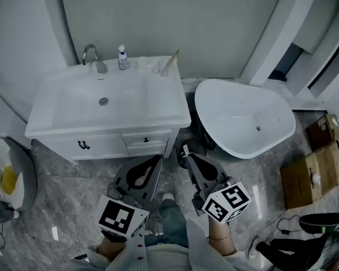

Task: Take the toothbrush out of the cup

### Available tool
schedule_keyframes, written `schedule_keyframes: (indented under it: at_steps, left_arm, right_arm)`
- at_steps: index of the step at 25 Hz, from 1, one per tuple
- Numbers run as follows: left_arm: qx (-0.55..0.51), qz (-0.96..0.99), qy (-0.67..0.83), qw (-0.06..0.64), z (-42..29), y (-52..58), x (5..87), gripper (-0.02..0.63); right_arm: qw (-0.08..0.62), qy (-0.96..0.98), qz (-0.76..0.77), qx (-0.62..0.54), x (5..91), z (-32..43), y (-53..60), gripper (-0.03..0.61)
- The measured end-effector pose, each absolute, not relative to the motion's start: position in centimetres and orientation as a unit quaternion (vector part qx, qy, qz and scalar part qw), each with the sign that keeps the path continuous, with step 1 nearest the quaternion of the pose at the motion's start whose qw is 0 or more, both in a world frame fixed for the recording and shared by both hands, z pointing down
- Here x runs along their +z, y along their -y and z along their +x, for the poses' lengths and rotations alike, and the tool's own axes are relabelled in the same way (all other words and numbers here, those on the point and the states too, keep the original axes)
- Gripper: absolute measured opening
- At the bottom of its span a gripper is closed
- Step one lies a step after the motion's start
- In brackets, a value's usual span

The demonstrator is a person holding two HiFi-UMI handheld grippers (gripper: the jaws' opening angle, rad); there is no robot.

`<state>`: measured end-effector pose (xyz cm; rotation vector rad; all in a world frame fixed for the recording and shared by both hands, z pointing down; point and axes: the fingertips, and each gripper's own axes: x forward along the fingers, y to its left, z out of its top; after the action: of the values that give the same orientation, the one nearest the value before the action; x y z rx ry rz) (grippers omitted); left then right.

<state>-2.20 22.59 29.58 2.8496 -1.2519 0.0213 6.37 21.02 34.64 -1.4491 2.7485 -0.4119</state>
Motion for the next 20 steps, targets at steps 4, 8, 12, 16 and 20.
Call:
schedule_keyframes:
  at_steps: [4, 8, 12, 16, 20]
  left_arm:
    - [0.007, 0.912, 0.409, 0.013, -0.4, -18.8, 28.7, 0.017]
    - [0.007, 0.908, 0.42, 0.01, 0.9, -15.7, 28.3, 0.017]
    - [0.004, 0.901, 0.434, -0.002, 1.7, -13.1, 28.0, 0.017]
    - [-0.004, 0.89, 0.456, -0.009, 1.8, -11.5, 27.6, 0.017]
    - [-0.005, 0.884, 0.467, -0.01, 2.0, -10.7, 27.6, 0.017]
  right_arm:
    - [-0.001, -0.882, -0.452, -0.134, 34.1, 7.9, -17.1, 0.011]
    - [-0.001, -0.889, -0.439, -0.131, 33.7, 9.1, -13.8, 0.011]
    - [-0.001, -0.896, -0.426, -0.125, 33.5, 10.1, -11.2, 0.011]
    - [-0.003, -0.904, -0.411, -0.114, 33.1, 10.7, -9.9, 0.011]
    - [-0.004, -0.908, -0.404, -0.114, 33.2, 11.2, -9.2, 0.011]
